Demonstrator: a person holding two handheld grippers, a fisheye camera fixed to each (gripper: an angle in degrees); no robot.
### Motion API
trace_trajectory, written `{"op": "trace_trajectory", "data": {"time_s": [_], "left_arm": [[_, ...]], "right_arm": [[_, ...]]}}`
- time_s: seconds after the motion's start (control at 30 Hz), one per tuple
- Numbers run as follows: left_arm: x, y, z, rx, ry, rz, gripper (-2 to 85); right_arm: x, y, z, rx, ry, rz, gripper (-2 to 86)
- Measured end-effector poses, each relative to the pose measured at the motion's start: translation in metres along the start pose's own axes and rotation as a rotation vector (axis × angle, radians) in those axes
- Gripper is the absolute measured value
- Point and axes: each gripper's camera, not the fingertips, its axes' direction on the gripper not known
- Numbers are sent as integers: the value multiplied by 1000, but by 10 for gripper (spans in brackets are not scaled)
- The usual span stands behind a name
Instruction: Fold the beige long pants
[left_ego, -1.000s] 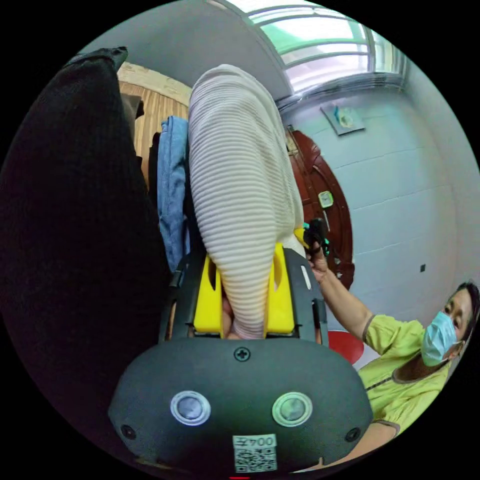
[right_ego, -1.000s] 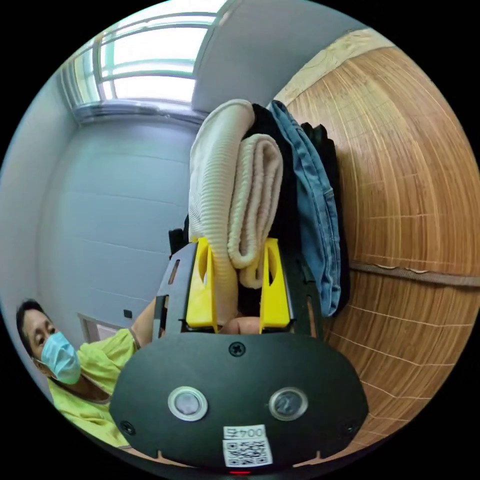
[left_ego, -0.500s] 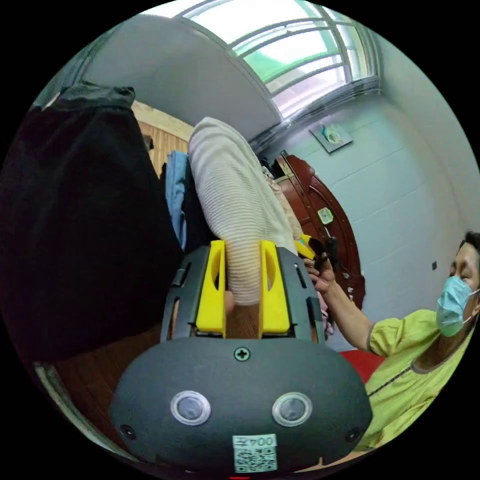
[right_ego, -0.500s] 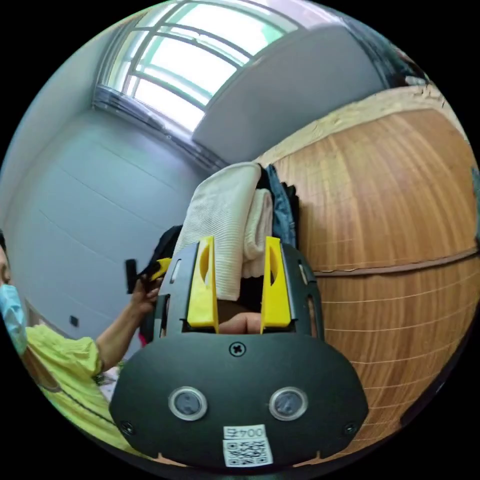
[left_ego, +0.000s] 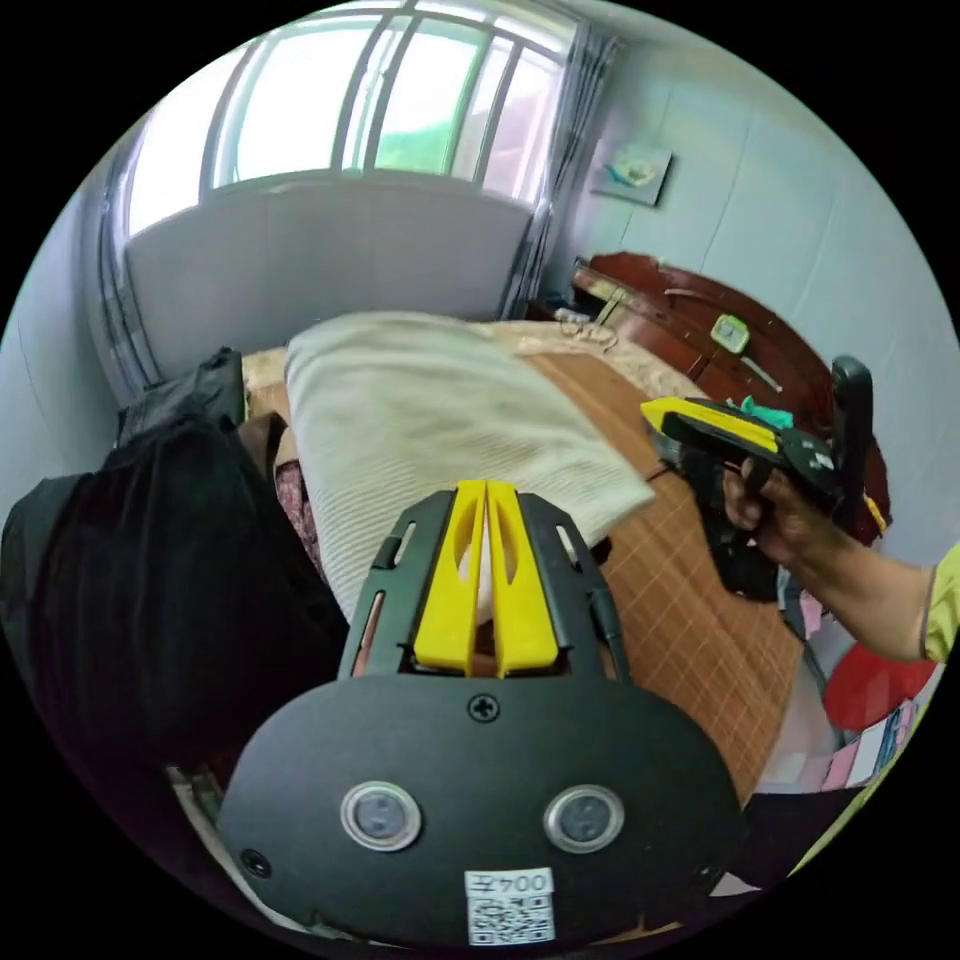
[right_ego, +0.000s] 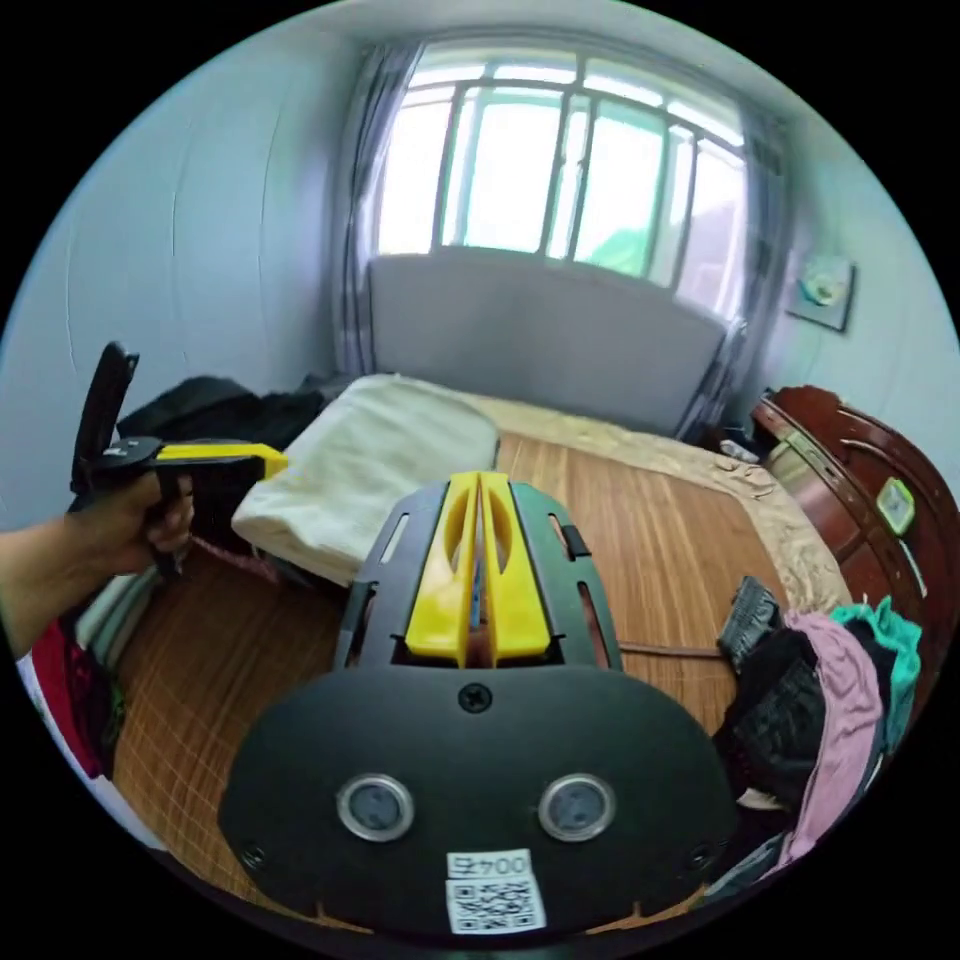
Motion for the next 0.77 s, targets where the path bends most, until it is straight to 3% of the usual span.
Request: {"op": "trace_trajectory", "data": {"time_s": [0.07,0.13,0.2,0.3,0.43,0.53,0.77], "left_arm": [[11,24,-39,51,90,-15,2],[14,76,-71,-70,241,-147,2],[10,129,-96,-162,325,-320,2],[2,215,-152,-201,414,-606,2],[-7,280,-223,-213,486,-779,2],[-19,292,-246,-139,632,-871,1],[-10,249,-242,-31,808,-784,1]], "right_arm": [[18,46,-57,-26,-64,54,41],[40,96,-74,-272,-128,173,26],[69,157,-118,-351,-105,363,8],[104,243,-218,-478,46,573,1],[122,325,-356,-638,247,729,15],[122,361,-434,-694,350,821,33],[135,426,-507,-673,242,1138,62]]}}
